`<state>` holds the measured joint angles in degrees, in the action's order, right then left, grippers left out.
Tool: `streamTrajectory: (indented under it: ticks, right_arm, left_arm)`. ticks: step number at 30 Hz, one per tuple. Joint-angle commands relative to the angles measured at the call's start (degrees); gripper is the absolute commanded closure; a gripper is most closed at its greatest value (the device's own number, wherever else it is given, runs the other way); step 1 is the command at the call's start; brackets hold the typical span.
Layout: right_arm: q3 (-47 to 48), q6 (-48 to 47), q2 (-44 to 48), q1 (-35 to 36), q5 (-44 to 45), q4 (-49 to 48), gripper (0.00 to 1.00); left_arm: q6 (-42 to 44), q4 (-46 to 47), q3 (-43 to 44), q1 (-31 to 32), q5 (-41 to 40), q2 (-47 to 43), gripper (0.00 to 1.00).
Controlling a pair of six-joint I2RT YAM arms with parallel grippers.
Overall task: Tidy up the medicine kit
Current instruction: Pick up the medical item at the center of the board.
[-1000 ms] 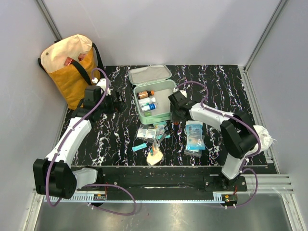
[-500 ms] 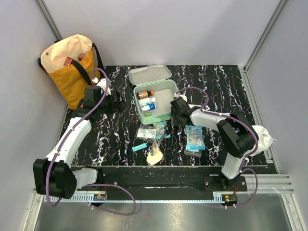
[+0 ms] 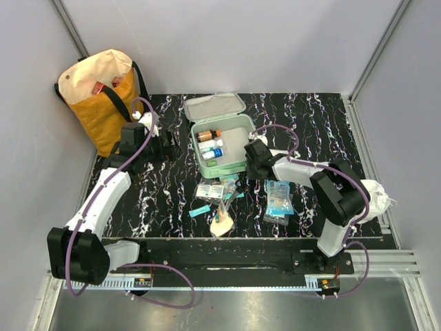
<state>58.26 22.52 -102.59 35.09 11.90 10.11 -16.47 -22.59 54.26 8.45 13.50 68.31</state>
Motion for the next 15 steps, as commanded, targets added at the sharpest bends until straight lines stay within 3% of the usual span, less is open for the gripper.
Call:
streamTrajectory:
  ticks: [1,15]
  right_arm:
    - [0.18,-1.78,-0.34,-0.29,3.13,2.54,0.69]
    - [4.84,-1.78,13.72,-0.20,-1.70,11.94,0.69]
  left_arm:
    - [0.47,2.55,0.05,-0.01,0.56,-0.64,0.01]
    - [0.21,2.55,0.85,-0.01,2.32,0.42,0.01]
